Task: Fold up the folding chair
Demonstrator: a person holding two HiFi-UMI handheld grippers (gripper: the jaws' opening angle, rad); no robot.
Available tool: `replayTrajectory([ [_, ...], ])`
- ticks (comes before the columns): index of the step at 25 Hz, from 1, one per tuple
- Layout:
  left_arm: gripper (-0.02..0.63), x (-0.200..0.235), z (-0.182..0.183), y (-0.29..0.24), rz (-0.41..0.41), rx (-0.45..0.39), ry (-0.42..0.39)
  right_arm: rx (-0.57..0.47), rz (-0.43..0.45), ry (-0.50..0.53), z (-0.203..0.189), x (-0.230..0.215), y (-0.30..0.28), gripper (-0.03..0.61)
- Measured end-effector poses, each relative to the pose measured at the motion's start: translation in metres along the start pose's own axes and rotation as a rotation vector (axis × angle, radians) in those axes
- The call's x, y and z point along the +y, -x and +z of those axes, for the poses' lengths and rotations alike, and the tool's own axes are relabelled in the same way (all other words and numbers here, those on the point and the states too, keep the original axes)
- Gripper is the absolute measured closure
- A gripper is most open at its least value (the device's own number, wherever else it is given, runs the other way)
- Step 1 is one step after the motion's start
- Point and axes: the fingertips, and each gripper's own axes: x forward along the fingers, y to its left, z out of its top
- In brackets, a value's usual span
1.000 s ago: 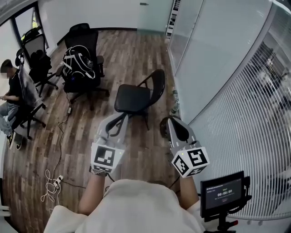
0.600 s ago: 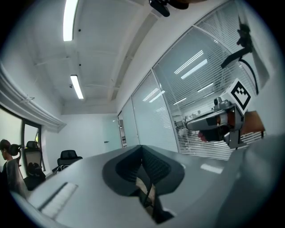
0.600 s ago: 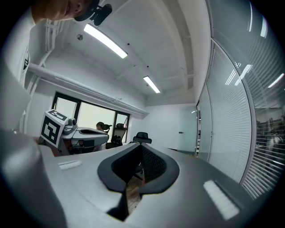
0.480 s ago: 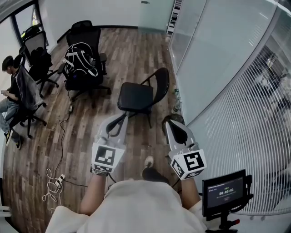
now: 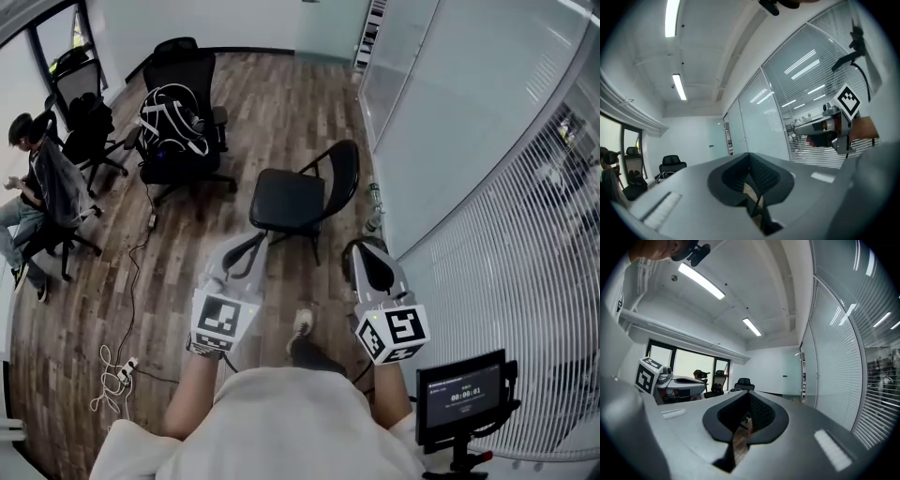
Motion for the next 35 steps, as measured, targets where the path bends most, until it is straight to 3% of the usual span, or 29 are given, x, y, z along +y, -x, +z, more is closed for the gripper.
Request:
replayTrajectory([
  [9, 0.615, 0.02, -0.018, -0.043, 0.011, 0.031, 0.013, 0.015, 0.012, -0.038, -0.013, -0.036, -0.049, 0.575],
  [16, 0.615, 0.042, -0.021, -0.106, 0.022, 0.03, 0.047, 0.047, 0.023, -0.043, -0.014, -0.08, -0.099, 0.575],
  [23, 0.615, 0.055, -0.023, -0.167, 0.047, 0.022, 0.024, 0.058, 0.043, -0.051, -0.02, -0.13, -0.145, 0.575],
  [35, 0.615, 0.07, -0.047, -0.233, 0.096, 0.08, 0.023, 0.125, 0.061, -0.081, -0.042, -0.19, -0.196, 0.575],
])
